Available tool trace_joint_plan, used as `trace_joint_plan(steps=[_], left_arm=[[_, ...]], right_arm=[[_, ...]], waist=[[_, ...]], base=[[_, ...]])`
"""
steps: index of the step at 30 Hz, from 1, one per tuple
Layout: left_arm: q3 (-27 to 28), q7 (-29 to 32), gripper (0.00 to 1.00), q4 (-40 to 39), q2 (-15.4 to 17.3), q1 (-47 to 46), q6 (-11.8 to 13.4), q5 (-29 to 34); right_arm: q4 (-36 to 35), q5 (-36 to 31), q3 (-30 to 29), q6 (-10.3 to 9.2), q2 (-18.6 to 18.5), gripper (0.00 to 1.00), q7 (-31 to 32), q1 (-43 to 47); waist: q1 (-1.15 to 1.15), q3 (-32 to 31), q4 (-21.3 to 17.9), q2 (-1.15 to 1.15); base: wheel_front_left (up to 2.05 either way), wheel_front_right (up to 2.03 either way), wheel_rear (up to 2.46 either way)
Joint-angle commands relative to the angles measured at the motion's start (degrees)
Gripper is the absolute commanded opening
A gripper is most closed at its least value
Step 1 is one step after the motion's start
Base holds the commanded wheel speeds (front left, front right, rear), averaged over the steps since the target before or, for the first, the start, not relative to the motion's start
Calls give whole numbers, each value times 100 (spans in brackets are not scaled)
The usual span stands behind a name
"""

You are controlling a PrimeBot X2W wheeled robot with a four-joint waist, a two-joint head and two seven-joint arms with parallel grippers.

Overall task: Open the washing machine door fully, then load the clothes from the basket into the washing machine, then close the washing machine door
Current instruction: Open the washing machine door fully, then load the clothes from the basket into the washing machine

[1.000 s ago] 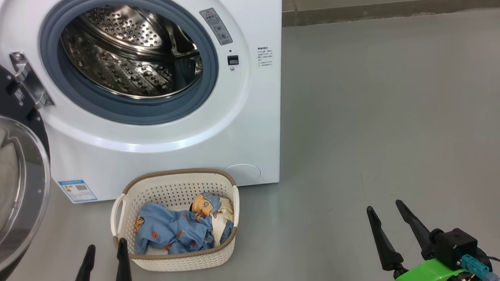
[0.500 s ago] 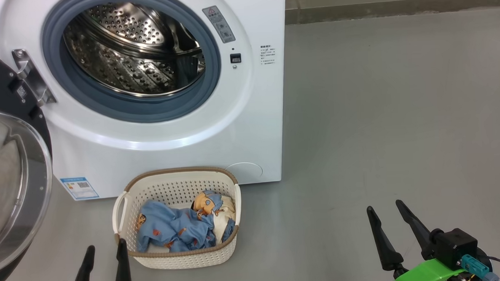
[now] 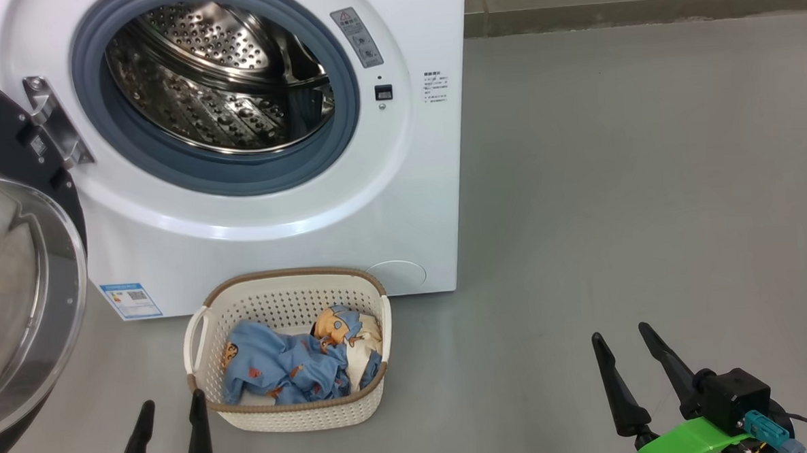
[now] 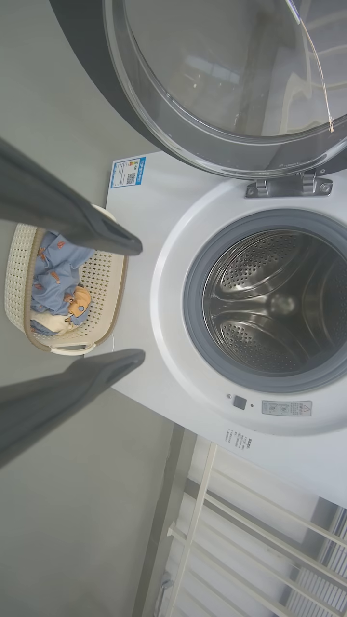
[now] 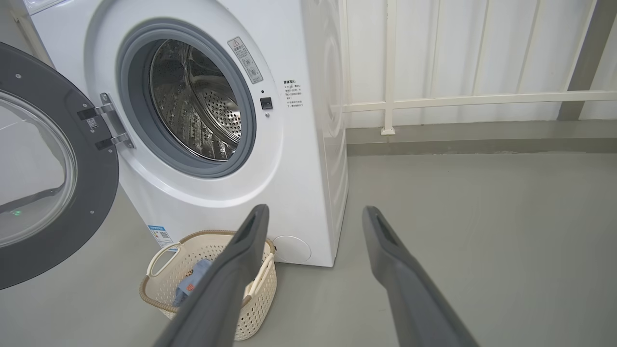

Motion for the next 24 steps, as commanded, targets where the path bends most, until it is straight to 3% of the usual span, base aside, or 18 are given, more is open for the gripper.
trace_joint_plan(steps=[1,11,24], left_arm=[[195,-37,100,-110,57,-196,-14,53],[168,-37,100,-180,74,-173,-14,-259],[212,-37,100,-125,143,-200,-3,-51]], right_arm=[[-134,-41,140,9,4,100,-70,-90],[-138,-30,149,9,5,100,-70,-74],[-110,-5,191,9,6,100,-70,-59]], waist=[[0,0,4,0],[0,7,53,0],[0,-5,109,0]], base=[[0,0,0],[18,-34,16],[134,-159,24]])
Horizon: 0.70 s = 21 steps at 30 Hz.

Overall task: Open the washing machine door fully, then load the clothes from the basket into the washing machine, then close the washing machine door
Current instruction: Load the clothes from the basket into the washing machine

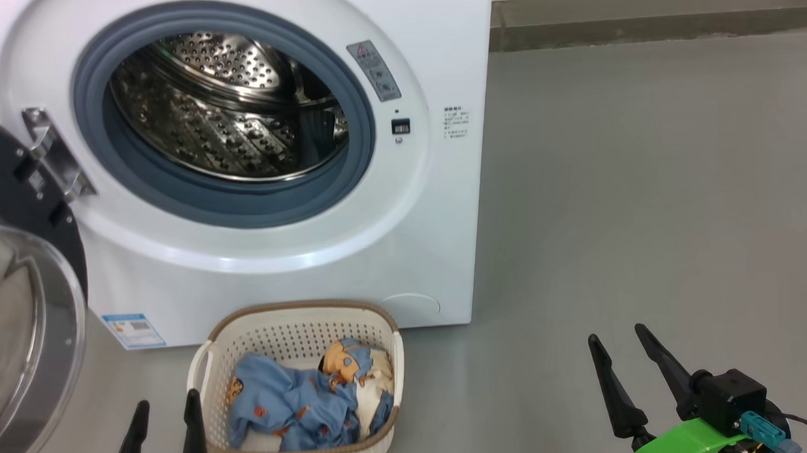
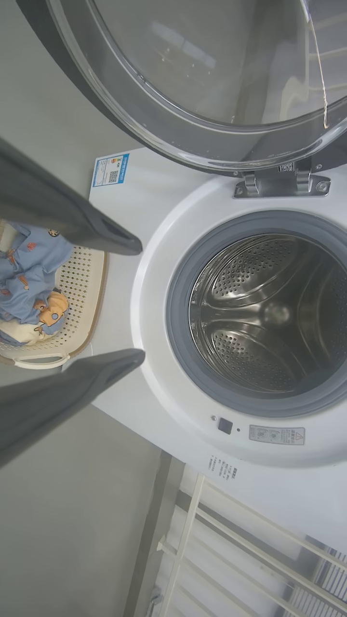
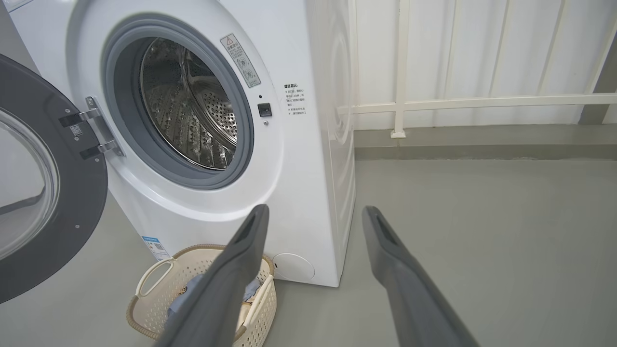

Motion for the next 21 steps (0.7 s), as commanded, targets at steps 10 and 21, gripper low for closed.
trace_joint_plan(steps=[10,21], left_arm=[[250,-37,100,-100,34,-203,-10,179],[156,-37,100,-48,43,-195,-14,200]], right_arm=[[-97,14,189,9,-5,100,-70,-66],[-95,9,201,9,-5,100,-70,-69]], waist=[[0,-14,29,0],[0,-1,33,0]], base=[[49,-49,0],[0,0,0]])
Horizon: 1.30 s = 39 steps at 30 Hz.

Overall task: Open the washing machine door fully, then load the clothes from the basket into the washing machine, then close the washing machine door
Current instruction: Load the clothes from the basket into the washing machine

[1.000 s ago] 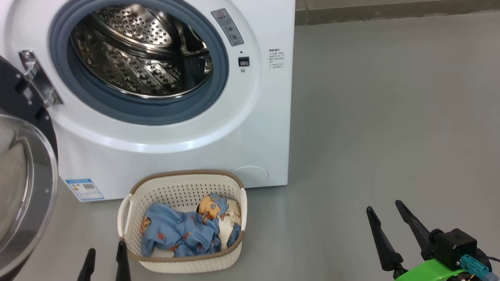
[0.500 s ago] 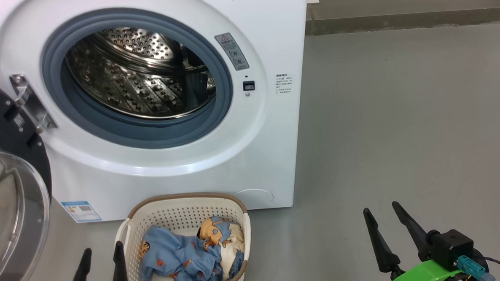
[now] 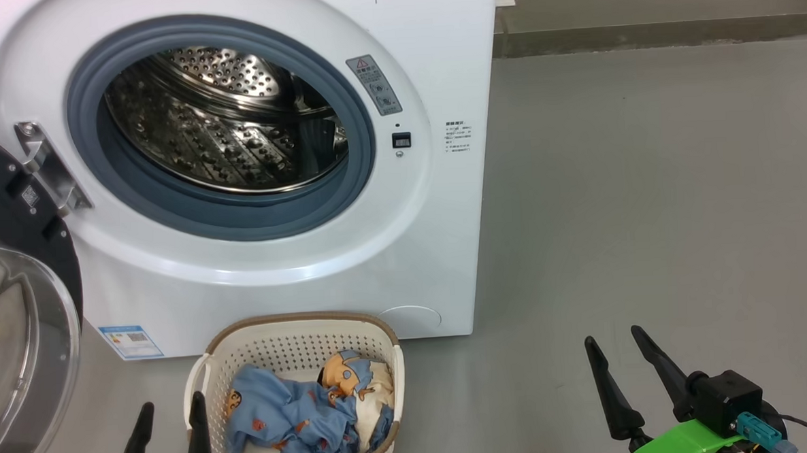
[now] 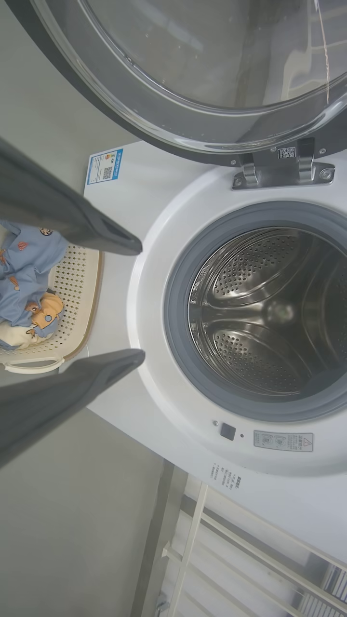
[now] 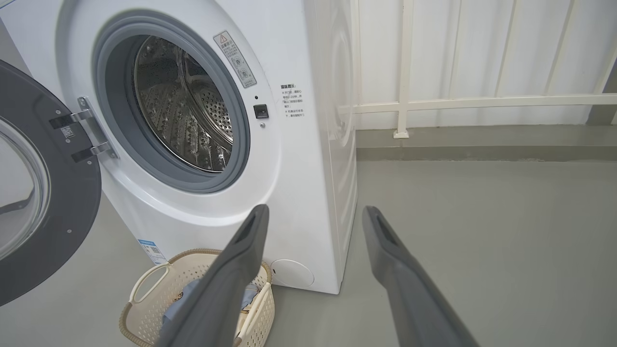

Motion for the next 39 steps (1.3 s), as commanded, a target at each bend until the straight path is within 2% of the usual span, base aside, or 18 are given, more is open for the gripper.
trace_joint_plan(steps=[1,24,31,39], left_arm=[[164,-37,100,-97,66,-193,-13,60],[96,-37,100,-54,97,-231,-14,18],[30,-37,100,86,86,-372,-14,-36],[-265,-37,100,513,101,-769,-14,-116]], right_arm=[[-122,7,149,9,-5,100,-70,-69],[-152,-28,129,9,-5,100,-70,-92],[-143,-115,65,9,-6,100,-70,-186],[-175,-251,1,9,-50,100,-70,-332]], waist=[[0,7,0,0],[0,117,11,0],[0,512,-37,0],[0,1273,-188,0]], base=[[0,0,0],[0,0,0],[0,0,0],[0,0,0]])
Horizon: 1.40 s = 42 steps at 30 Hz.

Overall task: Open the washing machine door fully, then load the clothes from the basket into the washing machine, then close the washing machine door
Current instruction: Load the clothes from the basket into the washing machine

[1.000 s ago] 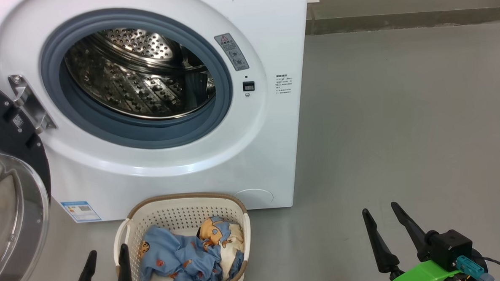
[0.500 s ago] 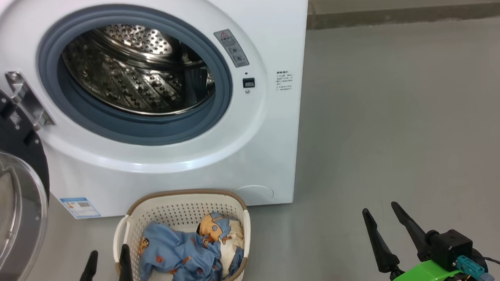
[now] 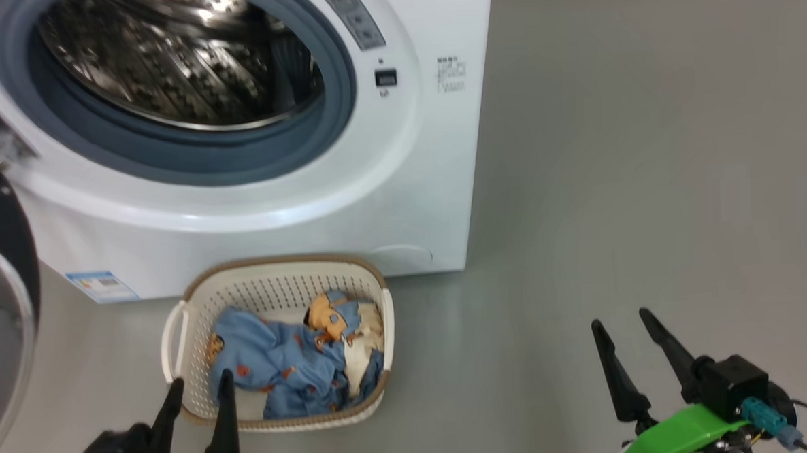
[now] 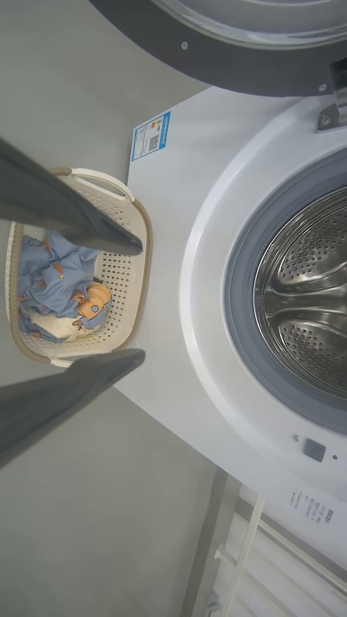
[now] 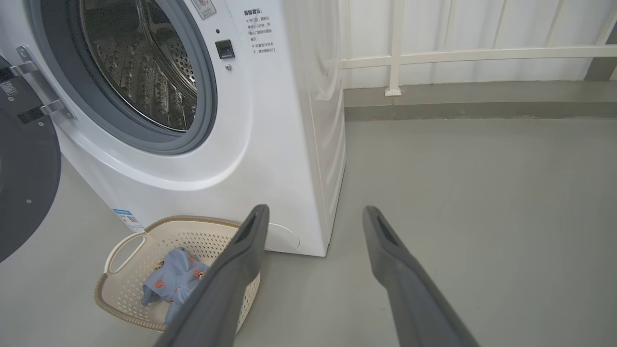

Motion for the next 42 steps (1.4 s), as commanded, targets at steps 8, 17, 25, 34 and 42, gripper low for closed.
trace_joint_plan(steps=[8,17,25,34,42], left_arm=[[-153,-37,100,672,237,-1036,-14,-268],[-628,-37,100,2188,611,-2212,-14,-568],[-1370,91,100,3514,953,-3180,-14,-1121],[-1875,682,100,4452,1214,-3988,-14,-1849],[-2117,1008,100,5017,1388,-4604,-14,-2106]], right_arm=[[-318,-176,85,9,-73,100,-70,-444],[-544,-271,112,9,-74,100,-70,-701],[-718,-258,297,9,-31,100,-70,-815],[-901,-259,360,9,-1,100,-70,-890],[-1025,-232,424,9,12,100,-70,-913]], waist=[[0,1315,-326,0],[0,2224,-689,0],[0,2871,-1029,0],[0,3483,-1304,0],[0,3914,-1485,0]], base=[[0,0,0],[0,0,0],[0,0,0],[0,0,0],[0,0,0]])
